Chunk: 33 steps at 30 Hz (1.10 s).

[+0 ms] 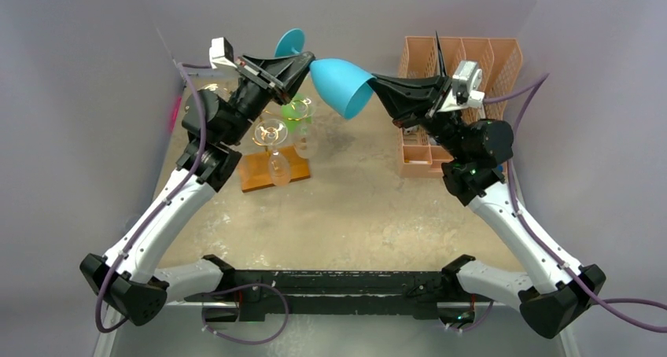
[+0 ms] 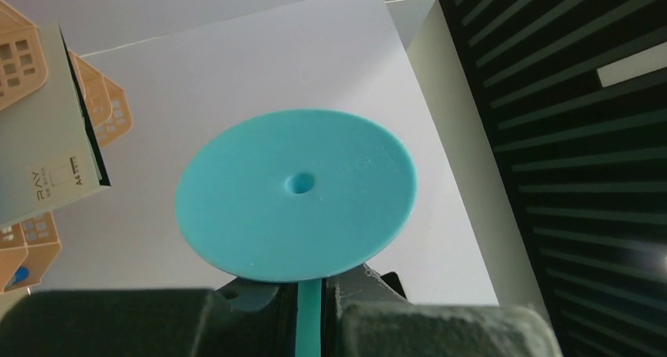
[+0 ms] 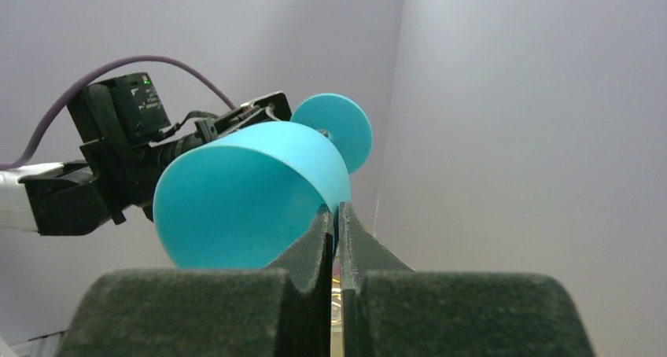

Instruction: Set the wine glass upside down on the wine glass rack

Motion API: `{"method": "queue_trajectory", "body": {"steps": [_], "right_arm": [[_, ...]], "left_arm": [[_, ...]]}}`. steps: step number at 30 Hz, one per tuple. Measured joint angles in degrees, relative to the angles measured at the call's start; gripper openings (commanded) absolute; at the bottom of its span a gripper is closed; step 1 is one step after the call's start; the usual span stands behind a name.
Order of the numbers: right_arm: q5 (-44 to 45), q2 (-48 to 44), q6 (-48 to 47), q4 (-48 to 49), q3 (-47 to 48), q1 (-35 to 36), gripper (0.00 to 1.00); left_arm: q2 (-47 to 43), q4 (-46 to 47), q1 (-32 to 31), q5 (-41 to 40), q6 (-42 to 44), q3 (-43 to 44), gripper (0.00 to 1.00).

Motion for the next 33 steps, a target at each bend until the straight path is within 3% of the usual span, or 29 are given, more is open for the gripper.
{"method": "queue_trajectory", "body": {"steps": [3, 8, 13, 24, 33], "right_arm": [[-1.5, 0.0, 0.2, 0.3, 0.0, 0.1, 0.01], [-1.5, -0.6, 1.2, -2.8, 0.0, 0.4, 0.43], [0.2, -1.6, 0.5, -9.8, -0.1, 0.4, 0.69], [4.9, -7.1, -4.8, -28.9, -2.4, 0.4, 0.77], [-3.6, -5.8, -0.8, -49.0, 9.4, 0.4, 0.79]], "left_arm": [[-1.7, 0.0, 0.0, -0.8, 2.3, 0.0, 0.0], [-2.5, 0.9, -0.1, -0.9, 8.8, 0.1, 0.0], [-3.1, 1.2, -0.8, 0.3, 19.4, 0.2, 0.0], [-6.3, -10.0, -0.8, 3.9, 50.0, 11.4, 0.0], [-4.1, -20.4, -0.8, 21.3, 64.0, 18.5, 0.0]]}}
